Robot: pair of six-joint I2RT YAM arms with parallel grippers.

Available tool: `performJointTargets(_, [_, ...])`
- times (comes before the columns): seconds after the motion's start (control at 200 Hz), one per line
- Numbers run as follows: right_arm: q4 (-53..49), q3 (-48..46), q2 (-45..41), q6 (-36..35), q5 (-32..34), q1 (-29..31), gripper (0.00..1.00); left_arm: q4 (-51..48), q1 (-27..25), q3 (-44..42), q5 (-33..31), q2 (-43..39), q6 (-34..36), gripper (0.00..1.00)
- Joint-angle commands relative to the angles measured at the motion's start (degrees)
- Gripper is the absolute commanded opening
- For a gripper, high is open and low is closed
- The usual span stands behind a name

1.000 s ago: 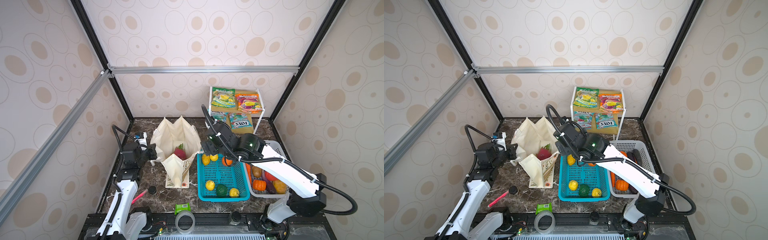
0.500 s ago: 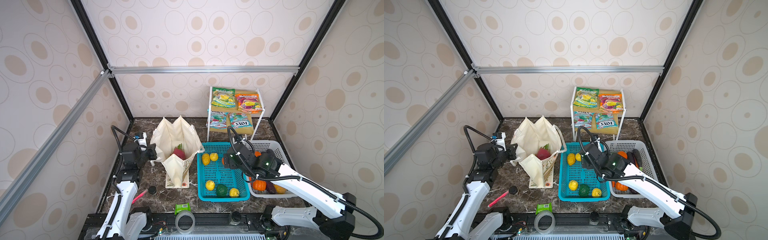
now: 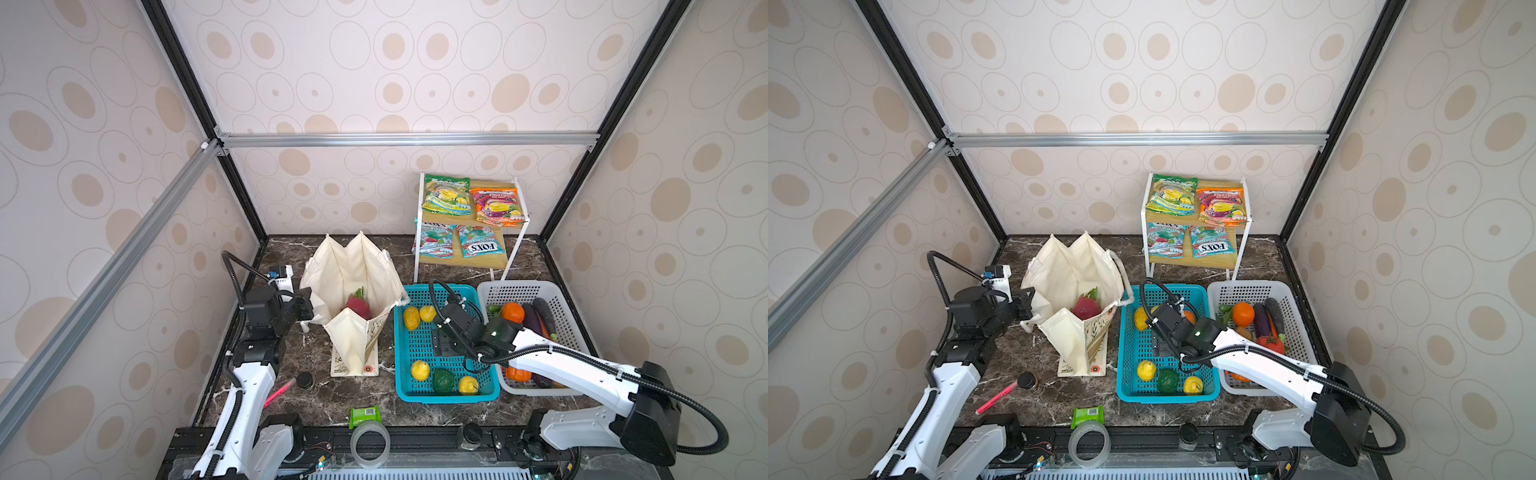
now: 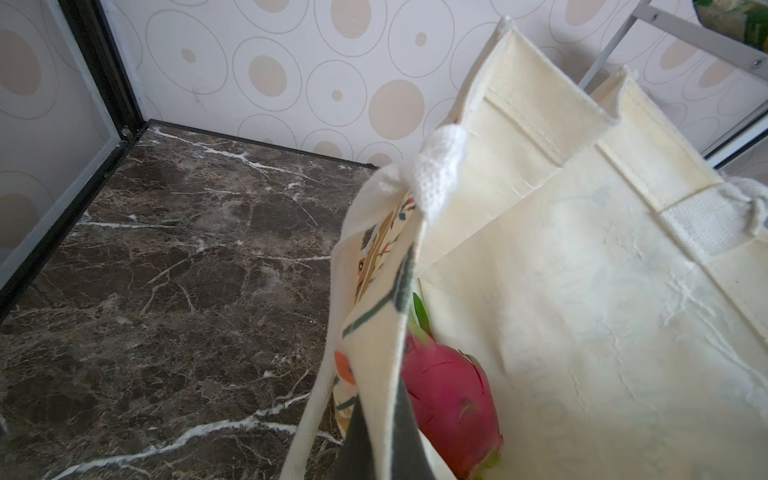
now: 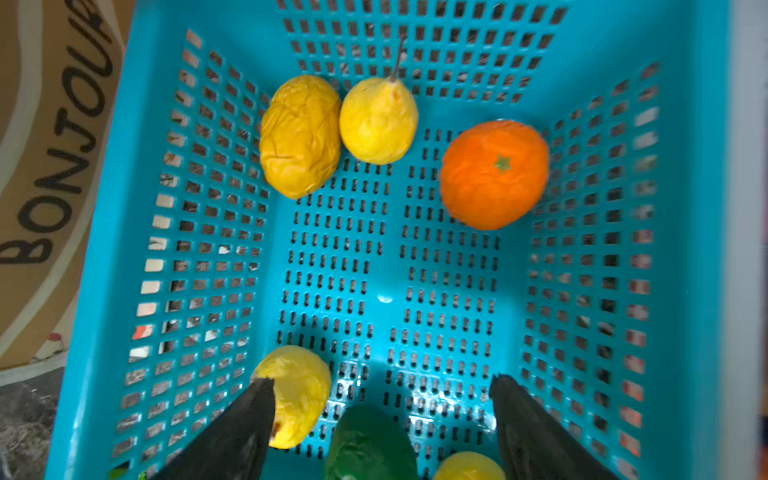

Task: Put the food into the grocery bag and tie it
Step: 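Move the right gripper back over the teal basket, then lower the right gripper onto the yellow lemon nearest the robot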

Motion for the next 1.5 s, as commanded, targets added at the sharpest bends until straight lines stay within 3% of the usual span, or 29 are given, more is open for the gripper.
performJointTargets(0.0, [5.9,-2.1,1.7,-1.0,-6.8,-0.2,0.84,0.1,0.2,0.7,-1.1,-1.6,0.4,0.00])
performJointTargets(0.22, [10.7,-2.9,6.9,-1.6,-10.9,0.3,0.79,-1.5,0.2,1.0,-2.5,-1.5,1.0,0.00])
performJointTargets(0.47, [7.9,1.1,13.3,-2.5,-9.5,5.8,0.71,-2.0,0.2,0.9,-2.8,-1.0,1.0,0.00])
performJointTargets(0.765, [12.1,-0.4,18.0,-0.7,-11.9,6.3,0.67,-1.9,0.2,0.7,-3.4,-0.9,1.0,0.00])
performJointTargets(1.22, [9.5,-0.5,15.6,-1.0,-6.3,6.2,0.56,-1.8,0.2,0.8,-3.9,-0.9,1.2,0.00])
performJointTargets(1.425, [5.5,2.6,14.3,-4.0,-5.0,5.8,0.54,-1.8,0.2,0.8,-3.8,-1.4,1.2,0.00])
performJointTargets(1.495, [3.9,4.0,14.7,-6.3,-5.9,5.8,0.59,-1.8,0.2,0.9,-3.9,-1.5,1.3,0.00])
